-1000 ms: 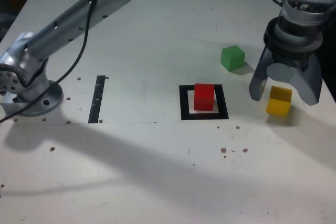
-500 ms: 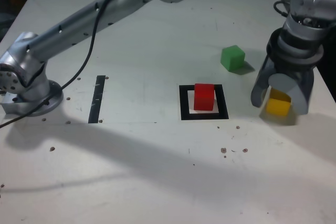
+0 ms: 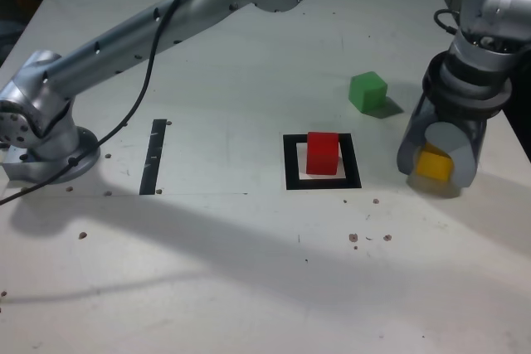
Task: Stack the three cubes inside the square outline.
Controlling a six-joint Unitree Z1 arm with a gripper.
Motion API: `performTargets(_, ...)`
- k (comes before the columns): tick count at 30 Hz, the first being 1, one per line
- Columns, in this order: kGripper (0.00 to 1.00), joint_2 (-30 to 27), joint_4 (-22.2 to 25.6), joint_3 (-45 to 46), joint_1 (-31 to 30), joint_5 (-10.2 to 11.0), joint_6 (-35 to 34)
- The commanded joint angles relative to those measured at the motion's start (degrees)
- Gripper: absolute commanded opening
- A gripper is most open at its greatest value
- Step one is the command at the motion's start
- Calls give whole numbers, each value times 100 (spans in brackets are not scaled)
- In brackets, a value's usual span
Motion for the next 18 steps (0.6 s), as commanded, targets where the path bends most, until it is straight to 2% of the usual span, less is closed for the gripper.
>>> performTargets(1, 29, 2, 71, -38, -8, 14, 14)
performTargets(6, 29, -96, 108, -47, -17, 25, 17)
performTargets(10, 29, -404, 183, 64, -80, 65, -53)
performTargets(14, 29, -1030, 204, 589, -171, 119, -341)
performTargets(18, 29, -1917, 167, 1615, -209, 228, -1024)
